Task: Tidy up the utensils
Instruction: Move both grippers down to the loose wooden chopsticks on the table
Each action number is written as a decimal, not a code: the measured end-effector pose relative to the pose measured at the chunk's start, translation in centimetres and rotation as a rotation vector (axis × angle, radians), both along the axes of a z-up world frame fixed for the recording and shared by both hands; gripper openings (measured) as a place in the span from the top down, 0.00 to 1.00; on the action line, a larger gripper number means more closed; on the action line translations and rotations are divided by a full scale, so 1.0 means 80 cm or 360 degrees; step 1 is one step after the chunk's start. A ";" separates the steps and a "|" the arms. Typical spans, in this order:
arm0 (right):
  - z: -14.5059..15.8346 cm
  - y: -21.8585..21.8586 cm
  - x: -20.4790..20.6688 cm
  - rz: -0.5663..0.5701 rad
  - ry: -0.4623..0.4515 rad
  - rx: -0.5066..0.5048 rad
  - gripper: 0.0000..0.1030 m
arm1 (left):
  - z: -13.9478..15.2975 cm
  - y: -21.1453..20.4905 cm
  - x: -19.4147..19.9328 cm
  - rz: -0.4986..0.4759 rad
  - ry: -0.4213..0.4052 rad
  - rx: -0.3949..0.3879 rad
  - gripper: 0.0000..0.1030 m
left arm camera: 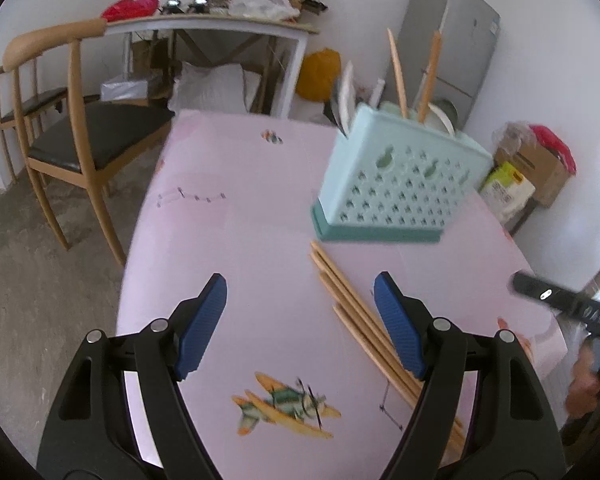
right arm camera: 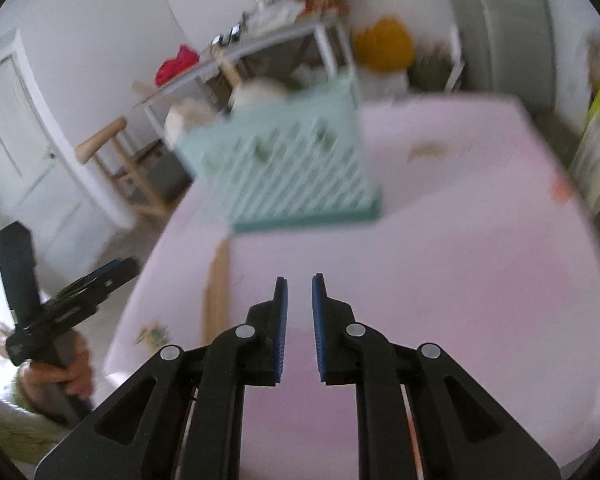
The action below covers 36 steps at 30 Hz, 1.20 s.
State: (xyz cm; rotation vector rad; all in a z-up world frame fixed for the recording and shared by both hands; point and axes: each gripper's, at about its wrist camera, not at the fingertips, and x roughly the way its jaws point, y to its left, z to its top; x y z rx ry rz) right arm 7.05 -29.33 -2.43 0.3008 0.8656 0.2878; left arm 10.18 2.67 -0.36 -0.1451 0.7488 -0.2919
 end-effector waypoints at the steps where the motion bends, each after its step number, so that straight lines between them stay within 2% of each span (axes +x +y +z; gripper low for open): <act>1: -0.009 0.011 0.000 0.0023 0.0039 -0.0005 0.87 | -0.004 -0.002 -0.002 -0.0021 0.0021 -0.0004 0.31; 4: -0.033 0.042 0.001 0.0114 0.0152 -0.0019 0.87 | -0.015 -0.010 -0.006 -0.0096 0.0106 -0.0021 0.40; 6: -0.039 0.053 -0.003 0.0142 0.0175 -0.0049 0.87 | -0.024 -0.017 -0.008 -0.0156 0.0170 -0.0025 0.51; 8: -0.045 0.057 -0.007 0.0147 0.0187 -0.0073 0.87 | -0.032 -0.024 -0.010 -0.0220 0.0223 -0.0030 0.55; 12: -0.052 0.048 -0.011 0.0100 0.0217 0.0003 0.87 | -0.046 -0.050 -0.018 -0.0370 0.0321 0.0015 0.57; 16: -0.061 0.048 -0.015 0.0082 0.0231 0.0045 0.87 | -0.056 -0.074 -0.023 -0.0422 0.0358 0.0114 0.58; 22: -0.068 0.043 -0.019 0.0074 0.0232 0.0092 0.87 | -0.063 -0.098 -0.025 -0.0397 0.0329 0.0306 0.58; 26: -0.069 0.042 -0.020 0.0088 0.0226 0.0089 0.87 | -0.061 -0.099 -0.024 -0.0371 0.0325 0.0330 0.58; 30: -0.066 0.041 -0.019 0.0087 0.0213 0.0086 0.87 | -0.061 -0.090 -0.018 -0.0299 0.0310 0.0415 0.67; 36: -0.066 0.040 -0.019 0.0082 0.0203 0.0075 0.87 | -0.059 -0.065 -0.002 -0.0235 0.0332 0.0354 0.82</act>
